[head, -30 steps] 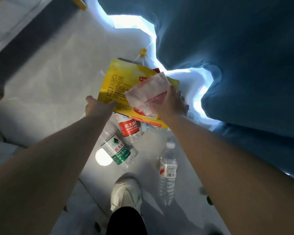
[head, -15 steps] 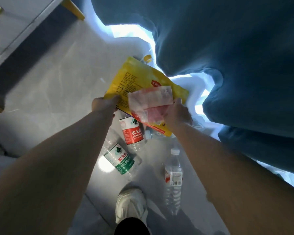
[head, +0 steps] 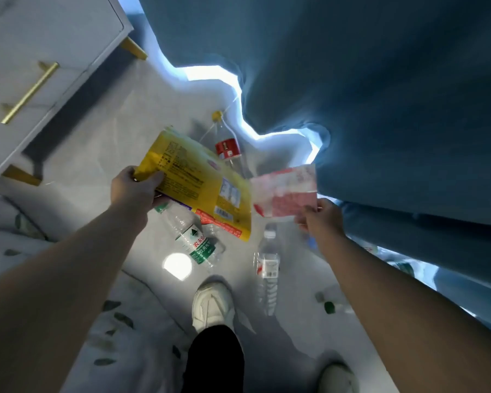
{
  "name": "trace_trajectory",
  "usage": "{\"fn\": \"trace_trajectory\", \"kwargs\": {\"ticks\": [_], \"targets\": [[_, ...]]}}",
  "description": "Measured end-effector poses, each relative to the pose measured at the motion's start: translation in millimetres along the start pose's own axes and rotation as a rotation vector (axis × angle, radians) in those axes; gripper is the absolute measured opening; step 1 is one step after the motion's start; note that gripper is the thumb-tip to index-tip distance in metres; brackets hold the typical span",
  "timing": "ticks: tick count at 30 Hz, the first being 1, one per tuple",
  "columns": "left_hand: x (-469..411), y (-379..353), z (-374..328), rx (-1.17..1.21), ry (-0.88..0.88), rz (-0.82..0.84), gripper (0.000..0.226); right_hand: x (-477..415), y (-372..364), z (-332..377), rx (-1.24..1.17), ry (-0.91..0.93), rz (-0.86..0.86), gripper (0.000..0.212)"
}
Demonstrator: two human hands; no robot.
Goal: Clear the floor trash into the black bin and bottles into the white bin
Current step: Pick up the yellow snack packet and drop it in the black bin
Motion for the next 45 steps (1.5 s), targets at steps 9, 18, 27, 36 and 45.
{"fn": "trace_trajectory", "kwargs": {"ticks": [9, 18, 27, 36, 45], "targets": [[141.7, 29.9, -50.7, -0.128, -0.070, 0.030, 0.023, 89.9, 124.8, -35.0, 0.055, 0.015, -0.067, 0.010], [327.8, -5.0, -32.8, -0.180, -0.082, 0.053, 0.022, 152.4, 242.3, -120.2, 0.010, 0.083, 0.069, 0.018], [497.6, -74.7, -20.8, -0.120, -0.020, 0.148, 0.017, 207.0, 361.7, -204.7, -0.076, 0.038, 0.023, 0.016], [564.0, -129.7, -16.6, -0.267, -0.096, 0.345, 0.010, 222.6, 428.8, -289.9, -0.267, -0.103, -0.081, 0.012], [651.9, -229.1, 1.0, -0.410, -0.250, 0.570, 0.014, 199.3, 505.4, -393.4, -0.427, -0.192, -0.165, 0.010]]}}
Point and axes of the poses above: each hand's wrist, its own x-axis away from the middle knuckle, its own y-axis out of the back of the hand, z = x × y, the point moved 1 cm from there along -x, towards the middle knuckle, and after that the axes turned 11 degrees about -y, right-handed, at the moved point
